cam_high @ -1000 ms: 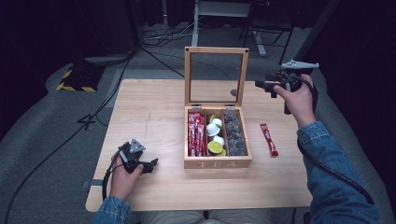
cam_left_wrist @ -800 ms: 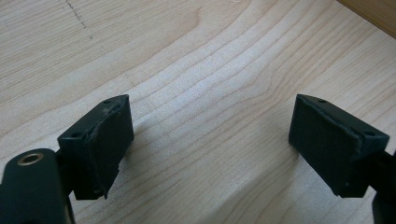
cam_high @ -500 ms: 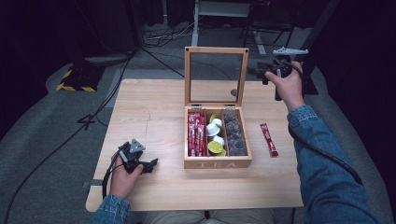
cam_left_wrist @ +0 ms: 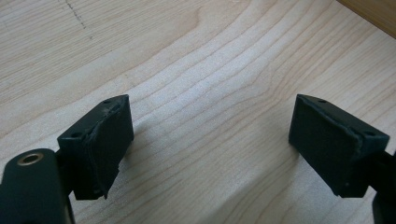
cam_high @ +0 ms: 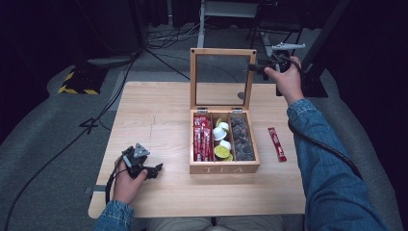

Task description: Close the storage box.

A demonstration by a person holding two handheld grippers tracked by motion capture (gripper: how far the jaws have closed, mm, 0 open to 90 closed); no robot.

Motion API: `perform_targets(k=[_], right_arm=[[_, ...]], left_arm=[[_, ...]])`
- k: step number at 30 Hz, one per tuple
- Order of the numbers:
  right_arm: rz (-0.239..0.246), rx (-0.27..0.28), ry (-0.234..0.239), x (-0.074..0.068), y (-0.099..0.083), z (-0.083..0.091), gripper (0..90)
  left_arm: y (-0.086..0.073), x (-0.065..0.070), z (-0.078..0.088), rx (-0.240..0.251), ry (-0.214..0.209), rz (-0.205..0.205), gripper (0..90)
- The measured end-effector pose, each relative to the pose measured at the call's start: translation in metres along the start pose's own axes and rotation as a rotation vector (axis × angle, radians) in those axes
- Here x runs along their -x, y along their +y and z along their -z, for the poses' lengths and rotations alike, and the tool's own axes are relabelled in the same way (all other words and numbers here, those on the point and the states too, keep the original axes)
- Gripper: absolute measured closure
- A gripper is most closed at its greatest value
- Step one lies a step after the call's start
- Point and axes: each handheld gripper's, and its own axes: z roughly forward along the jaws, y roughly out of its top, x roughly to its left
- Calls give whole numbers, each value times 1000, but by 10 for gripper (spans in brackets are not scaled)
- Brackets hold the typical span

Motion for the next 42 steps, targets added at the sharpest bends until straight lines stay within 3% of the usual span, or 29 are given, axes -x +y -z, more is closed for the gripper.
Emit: perform_targets(k=[16,25,35,42], right_arm=[[1,-19,12,3,6,-22,442],[-30,-8,25,4,7,-26,470],[-39,7,37,-1,9,-14,481],[-46,52,67,-10,3,6,508]], left_arm=[[0,0,0,-2,-1,-1,141],[0,0,0,-1,-2,0,141],[0,0,0,-1,-1,0,141],[0,0,0,-2,0,-1,141]])
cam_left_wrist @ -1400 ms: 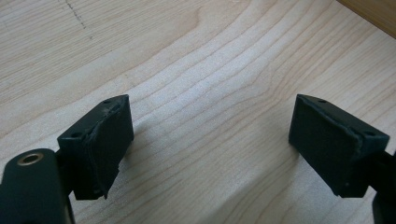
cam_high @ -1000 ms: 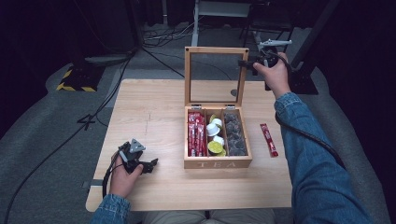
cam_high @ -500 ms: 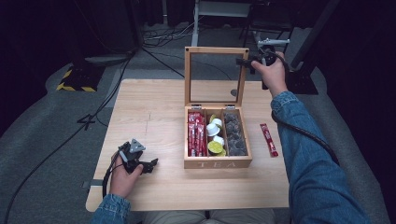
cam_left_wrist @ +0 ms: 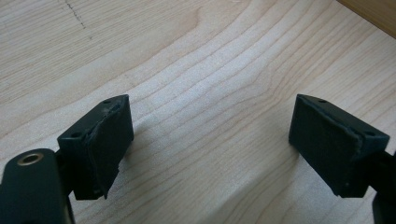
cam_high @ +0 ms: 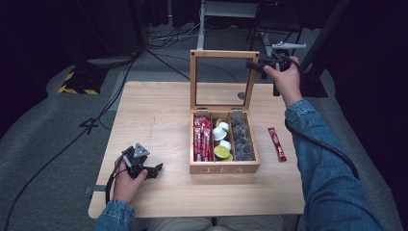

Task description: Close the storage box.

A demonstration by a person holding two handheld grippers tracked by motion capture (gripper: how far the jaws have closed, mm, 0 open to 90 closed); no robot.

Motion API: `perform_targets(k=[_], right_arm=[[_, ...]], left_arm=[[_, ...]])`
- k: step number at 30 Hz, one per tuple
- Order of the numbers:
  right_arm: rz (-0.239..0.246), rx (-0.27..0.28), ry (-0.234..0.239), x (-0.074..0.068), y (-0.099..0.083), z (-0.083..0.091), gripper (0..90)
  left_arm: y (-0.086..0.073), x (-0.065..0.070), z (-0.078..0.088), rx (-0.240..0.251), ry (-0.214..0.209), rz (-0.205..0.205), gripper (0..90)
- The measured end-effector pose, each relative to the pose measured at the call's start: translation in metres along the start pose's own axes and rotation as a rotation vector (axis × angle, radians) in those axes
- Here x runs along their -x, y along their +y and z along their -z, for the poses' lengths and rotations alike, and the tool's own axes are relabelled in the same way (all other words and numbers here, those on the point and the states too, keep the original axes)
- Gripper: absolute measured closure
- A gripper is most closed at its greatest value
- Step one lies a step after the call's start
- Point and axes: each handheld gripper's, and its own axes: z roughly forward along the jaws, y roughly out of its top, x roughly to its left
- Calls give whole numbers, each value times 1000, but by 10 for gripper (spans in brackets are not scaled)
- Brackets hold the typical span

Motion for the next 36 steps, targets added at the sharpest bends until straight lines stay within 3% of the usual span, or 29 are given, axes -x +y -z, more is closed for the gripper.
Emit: perform_targets(k=[16,30,36], right_arm=[[59,-24,59,-33,-9,49,542],[134,-71,49,-57,-23,73,542],[118,-89,42,-65,-27,82,490]], left_arm=[[0,0,0,1,0,0,141],[0,0,0,1,1,-2,143],[0,0,0,0,1,-2,143]])
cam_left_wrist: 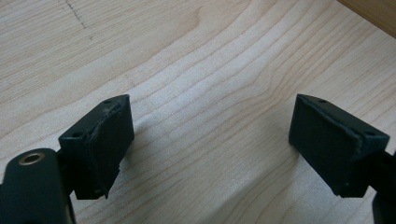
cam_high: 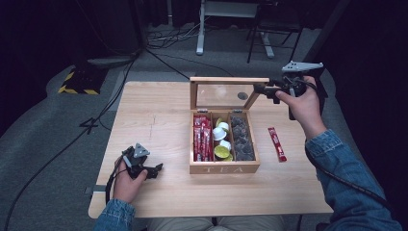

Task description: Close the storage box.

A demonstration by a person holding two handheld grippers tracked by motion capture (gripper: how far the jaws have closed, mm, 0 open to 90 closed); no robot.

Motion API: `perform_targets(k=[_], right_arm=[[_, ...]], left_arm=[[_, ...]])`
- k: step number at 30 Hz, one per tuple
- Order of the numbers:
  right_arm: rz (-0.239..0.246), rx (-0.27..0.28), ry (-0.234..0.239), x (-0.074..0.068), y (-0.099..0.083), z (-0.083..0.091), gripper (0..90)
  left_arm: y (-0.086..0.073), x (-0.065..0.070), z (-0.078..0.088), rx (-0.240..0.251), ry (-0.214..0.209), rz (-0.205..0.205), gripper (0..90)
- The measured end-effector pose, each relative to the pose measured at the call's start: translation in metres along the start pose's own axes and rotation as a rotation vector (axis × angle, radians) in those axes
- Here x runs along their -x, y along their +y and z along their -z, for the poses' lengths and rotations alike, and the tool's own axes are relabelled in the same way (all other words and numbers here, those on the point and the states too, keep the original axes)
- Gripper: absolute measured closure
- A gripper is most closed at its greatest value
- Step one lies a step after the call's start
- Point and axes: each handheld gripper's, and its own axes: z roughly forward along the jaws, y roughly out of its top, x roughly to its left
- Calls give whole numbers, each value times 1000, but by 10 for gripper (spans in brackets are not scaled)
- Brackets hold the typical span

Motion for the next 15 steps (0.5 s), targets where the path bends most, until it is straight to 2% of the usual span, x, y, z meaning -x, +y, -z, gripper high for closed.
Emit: perform_targets(k=[2,15], right_arm=[[26,-17,-12,-6,-2,4,470],[54,-69,-9,-25,-19,17,425]], left_arm=[[0,0,0,0,0,0,143],[0,0,0,0,0,0,143]])
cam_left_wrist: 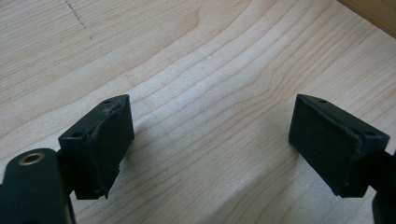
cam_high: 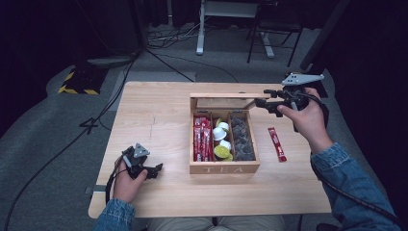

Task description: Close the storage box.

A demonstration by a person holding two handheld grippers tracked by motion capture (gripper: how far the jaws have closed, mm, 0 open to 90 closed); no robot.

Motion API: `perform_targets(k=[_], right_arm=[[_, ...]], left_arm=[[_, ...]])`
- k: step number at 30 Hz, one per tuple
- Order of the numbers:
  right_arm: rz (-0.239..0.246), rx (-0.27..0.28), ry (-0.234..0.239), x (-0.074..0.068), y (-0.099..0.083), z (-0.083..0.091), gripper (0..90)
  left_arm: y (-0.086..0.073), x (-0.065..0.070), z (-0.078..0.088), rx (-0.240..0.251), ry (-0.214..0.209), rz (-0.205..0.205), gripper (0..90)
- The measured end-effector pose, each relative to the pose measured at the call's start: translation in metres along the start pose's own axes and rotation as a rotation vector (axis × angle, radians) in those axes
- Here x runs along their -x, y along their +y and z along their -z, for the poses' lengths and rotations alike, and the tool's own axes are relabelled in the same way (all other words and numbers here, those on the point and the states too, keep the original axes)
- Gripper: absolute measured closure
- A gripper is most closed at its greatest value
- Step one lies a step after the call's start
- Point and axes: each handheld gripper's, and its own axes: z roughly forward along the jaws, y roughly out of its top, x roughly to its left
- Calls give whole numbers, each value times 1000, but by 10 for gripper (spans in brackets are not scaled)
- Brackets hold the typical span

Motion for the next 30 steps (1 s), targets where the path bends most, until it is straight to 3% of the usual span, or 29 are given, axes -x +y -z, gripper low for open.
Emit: perform_targets(k=[7,19,30], right_arm=[[34,-29,-9,-13,-10,5,429],[23,-48,6,-27,-29,11,430],[43,-76,4,-43,-52,17,425]], left_arm=[[0,0,0,0,0,0,143],[0,0,0,0,-1,2,143],[0,0,0,2,0,2,143]])
